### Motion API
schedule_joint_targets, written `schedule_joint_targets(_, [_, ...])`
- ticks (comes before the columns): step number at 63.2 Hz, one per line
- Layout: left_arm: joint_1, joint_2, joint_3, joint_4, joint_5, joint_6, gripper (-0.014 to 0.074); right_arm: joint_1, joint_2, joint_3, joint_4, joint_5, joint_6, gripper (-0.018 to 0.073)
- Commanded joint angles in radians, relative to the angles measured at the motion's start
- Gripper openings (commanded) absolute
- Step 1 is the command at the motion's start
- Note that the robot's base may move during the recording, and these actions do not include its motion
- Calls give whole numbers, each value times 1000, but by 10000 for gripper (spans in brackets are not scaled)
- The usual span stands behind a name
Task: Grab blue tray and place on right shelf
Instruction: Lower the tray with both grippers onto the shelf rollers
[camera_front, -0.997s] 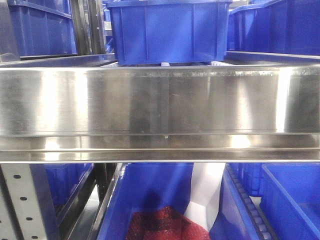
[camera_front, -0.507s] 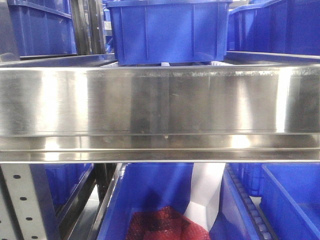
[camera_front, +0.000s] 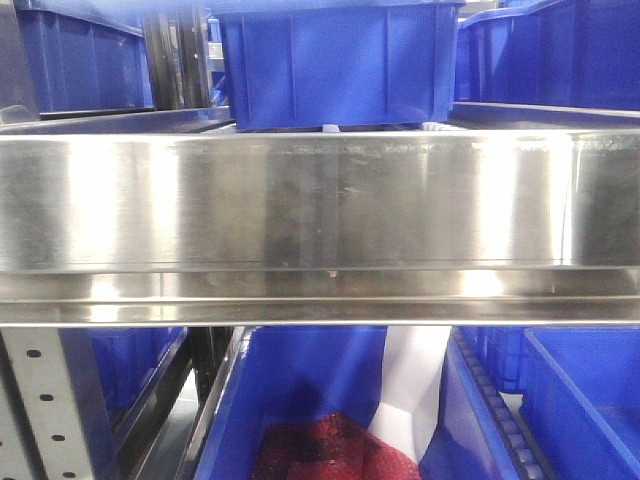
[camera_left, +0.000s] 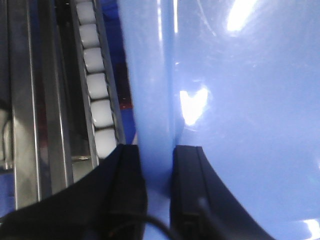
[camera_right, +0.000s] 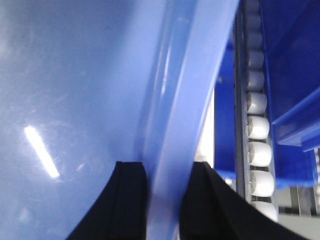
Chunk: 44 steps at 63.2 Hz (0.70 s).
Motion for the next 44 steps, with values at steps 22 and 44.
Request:
schedule_joint_targets(22, [42,129,-38,-49,-195,12,-47,-27,211,-37,104,-116,-53,59])
schedule_joint_targets(44, [42,161,-38,-40,-184,12,260,-27,219,-37,104,-177,-53,412])
